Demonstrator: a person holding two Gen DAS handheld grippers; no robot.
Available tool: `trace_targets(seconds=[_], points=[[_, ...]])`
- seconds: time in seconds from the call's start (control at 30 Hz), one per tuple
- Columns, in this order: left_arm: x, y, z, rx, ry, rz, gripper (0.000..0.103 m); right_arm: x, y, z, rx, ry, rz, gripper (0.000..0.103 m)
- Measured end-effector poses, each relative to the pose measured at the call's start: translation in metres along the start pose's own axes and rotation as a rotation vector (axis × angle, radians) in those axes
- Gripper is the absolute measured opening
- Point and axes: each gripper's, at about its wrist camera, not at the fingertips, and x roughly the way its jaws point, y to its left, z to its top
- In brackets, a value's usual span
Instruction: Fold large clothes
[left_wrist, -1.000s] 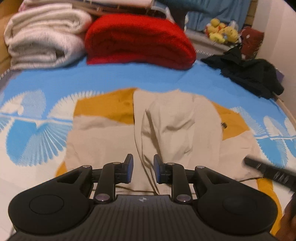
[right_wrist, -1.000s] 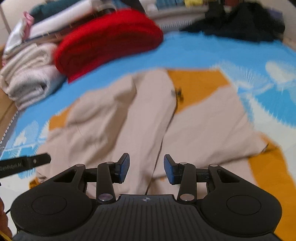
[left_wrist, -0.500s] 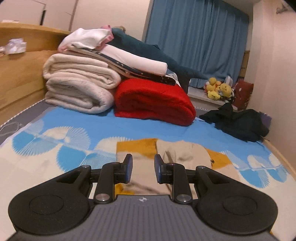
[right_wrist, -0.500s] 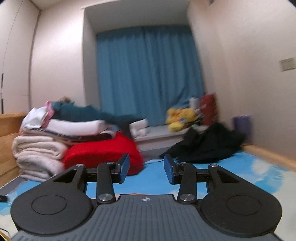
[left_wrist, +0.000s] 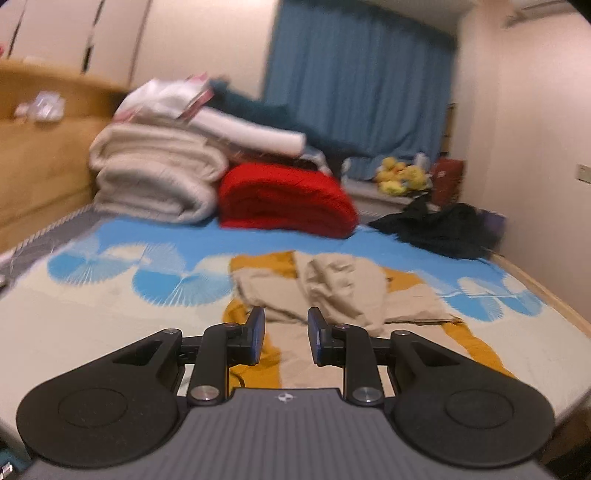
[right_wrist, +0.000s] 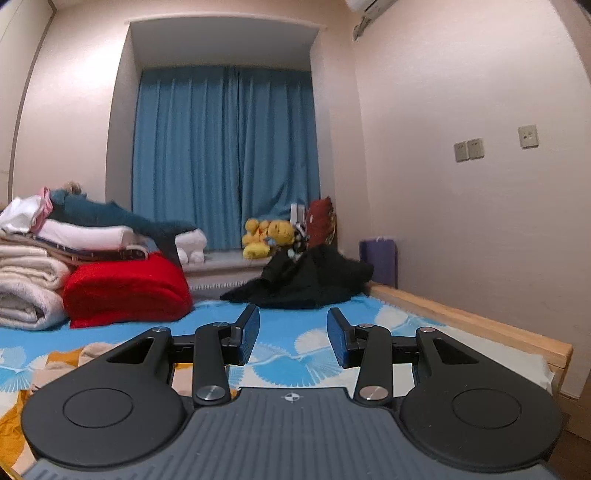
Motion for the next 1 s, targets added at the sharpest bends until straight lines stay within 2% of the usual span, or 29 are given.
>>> trace_targets(seconds=[0.03, 0.1, 0.17, 0.23, 0.27, 0.43, 0.5, 0.53, 0.6, 0.63, 0.67, 0.7, 0.77, 0.8, 0.87, 0.93, 1.0], points=[[-0.006, -0.002, -0.003, 0.004, -0.021, -0.023, 0.027, -0.001, -0.001, -0.002, -0.002, 0.003, 0.009, 0.043], [-0.016, -0.004, -0.007, 0.021, -0.056, -0.022, 0.027, -0.002, -0.003, -0.006, 0.016, -0.005, 0.028, 0.043], [-0.030, 0.001, -0.006, -0.010, -0.131, -0.007, 0.027, 0.001, -0.004, -0.018, 0.003, 0.028, 0.026, 0.043], [-0.049, 0.011, -0.002, -0.049, -0.229, 0.014, 0.027, 0.006, -0.007, -0.020, 0.043, 0.063, 0.009, 0.043], [-0.055, 0.015, 0.000, -0.057, -0.264, 0.028, 0.027, 0.007, -0.010, -0.018, 0.075, 0.053, 0.014, 0.043], [-0.085, 0.027, -0.001, -0.061, -0.365, 0.173, 0.027, 0.005, -0.017, -0.022, 0.077, 0.012, -0.055, 0.043], [-0.100, 0.018, 0.001, -0.008, -0.437, 0.279, 0.028, 0.006, -0.021, -0.019, 0.094, -0.022, -0.101, 0.043], [-0.108, 0.013, 0.003, 0.017, -0.464, 0.300, 0.028, 0.006, -0.024, -0.019, 0.103, -0.043, -0.131, 0.043], [-0.117, 0.000, 0.008, 0.075, -0.489, 0.316, 0.036, 0.007, -0.030, -0.019, 0.119, -0.072, -0.186, 0.043], [-0.115, -0.007, 0.010, 0.107, -0.457, 0.327, 0.043, 0.010, -0.034, -0.020, 0.136, -0.063, -0.189, 0.044], [-0.109, -0.013, 0.010, 0.123, -0.408, 0.317, 0.045, 0.015, -0.037, -0.022, 0.151, -0.034, -0.177, 0.044], [-0.100, -0.013, 0.009, 0.110, -0.350, 0.275, 0.045, 0.024, -0.038, -0.025, 0.159, 0.019, -0.157, 0.044], [-0.072, -0.009, 0.002, 0.045, -0.220, 0.192, 0.046, 0.051, -0.036, -0.039, 0.165, 0.188, -0.064, 0.048], [-0.060, -0.006, -0.004, 0.021, -0.164, 0.180, 0.046, 0.066, -0.031, -0.048, 0.160, 0.289, -0.008, 0.049], [-0.025, -0.002, -0.018, -0.014, -0.038, 0.175, 0.043, 0.086, -0.019, -0.067, 0.140, 0.416, 0.066, 0.049], [0.003, 0.004, -0.030, -0.021, 0.073, 0.222, 0.036, 0.097, -0.009, -0.078, 0.107, 0.476, 0.103, 0.049], [0.014, 0.016, -0.033, -0.054, 0.095, 0.229, 0.036, 0.101, -0.002, -0.083, 0.068, 0.480, 0.083, 0.049]])
